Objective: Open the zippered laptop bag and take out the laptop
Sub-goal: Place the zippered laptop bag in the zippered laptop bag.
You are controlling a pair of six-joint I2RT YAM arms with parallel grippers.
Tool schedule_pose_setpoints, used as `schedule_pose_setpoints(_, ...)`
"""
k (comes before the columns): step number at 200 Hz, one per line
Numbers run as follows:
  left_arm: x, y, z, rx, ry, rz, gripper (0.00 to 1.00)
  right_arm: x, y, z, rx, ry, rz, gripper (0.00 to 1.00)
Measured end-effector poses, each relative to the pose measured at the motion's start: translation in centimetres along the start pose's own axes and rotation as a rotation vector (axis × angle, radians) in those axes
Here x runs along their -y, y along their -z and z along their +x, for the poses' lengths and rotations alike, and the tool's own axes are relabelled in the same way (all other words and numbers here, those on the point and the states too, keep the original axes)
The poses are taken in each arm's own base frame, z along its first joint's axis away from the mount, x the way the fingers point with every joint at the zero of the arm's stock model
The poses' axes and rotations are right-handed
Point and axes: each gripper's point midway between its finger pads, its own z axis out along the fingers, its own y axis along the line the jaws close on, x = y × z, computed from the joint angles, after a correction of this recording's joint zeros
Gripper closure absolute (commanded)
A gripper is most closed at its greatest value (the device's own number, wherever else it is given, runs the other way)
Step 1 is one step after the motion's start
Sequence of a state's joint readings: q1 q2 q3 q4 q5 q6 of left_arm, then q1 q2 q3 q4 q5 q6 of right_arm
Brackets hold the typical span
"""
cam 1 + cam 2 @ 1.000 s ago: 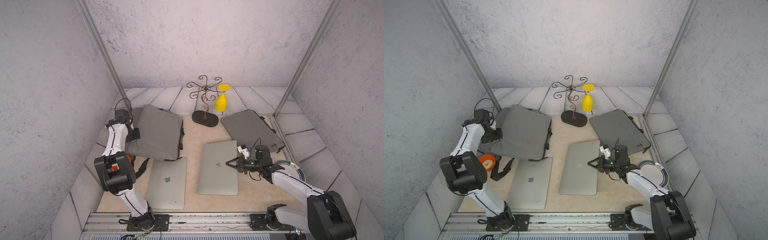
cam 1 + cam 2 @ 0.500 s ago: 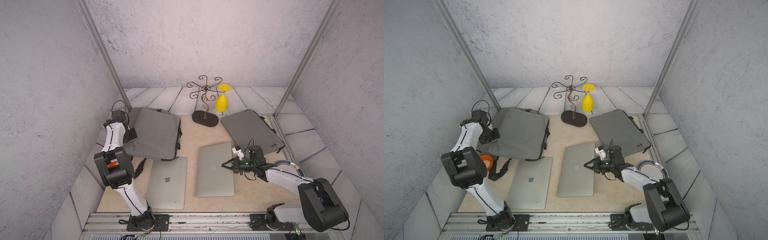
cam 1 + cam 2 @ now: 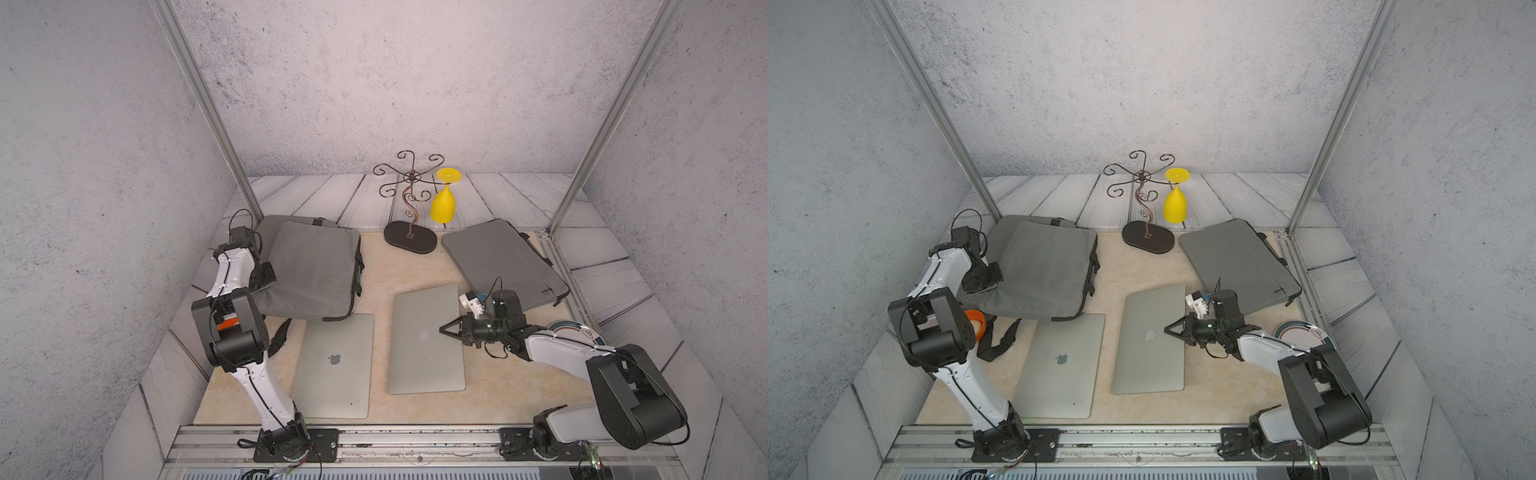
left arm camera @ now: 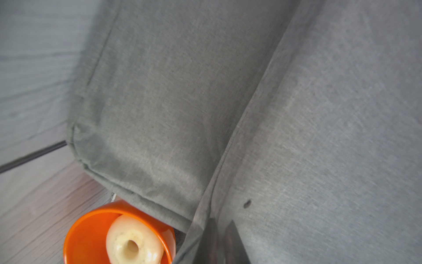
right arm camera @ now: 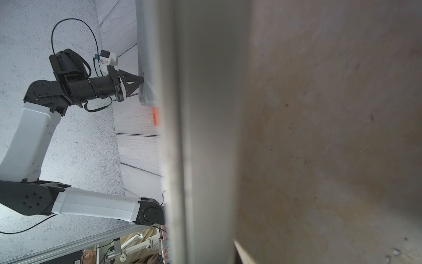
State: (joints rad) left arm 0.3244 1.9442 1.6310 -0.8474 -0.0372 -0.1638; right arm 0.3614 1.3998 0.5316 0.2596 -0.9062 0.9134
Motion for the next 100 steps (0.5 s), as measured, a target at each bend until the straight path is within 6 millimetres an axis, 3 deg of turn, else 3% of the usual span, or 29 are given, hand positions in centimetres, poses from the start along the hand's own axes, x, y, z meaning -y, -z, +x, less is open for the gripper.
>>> schedule_pose_setpoints(34, 0.3, -0.2, -0.2, 0.007, -0.008, 0.000, 0.55, -0.2, -1.0, 0.4, -0.019, 0.010, -0.016, 0.97)
schedule_pose_setpoints(69, 0.7, 0.4, -0.3, 0.021, -0.025, -0.008, 0.50, 0.4, -2.2, 1.2, -0.044, -0.015, -0.028, 0.97)
schedule_pose_setpoints(100, 1.6, 3.4, -0.6, 0.076, -0.062, 0.008, 0.48, 1.3, -3.3, 2.1, -0.069, -0.051, -0.032, 0.96)
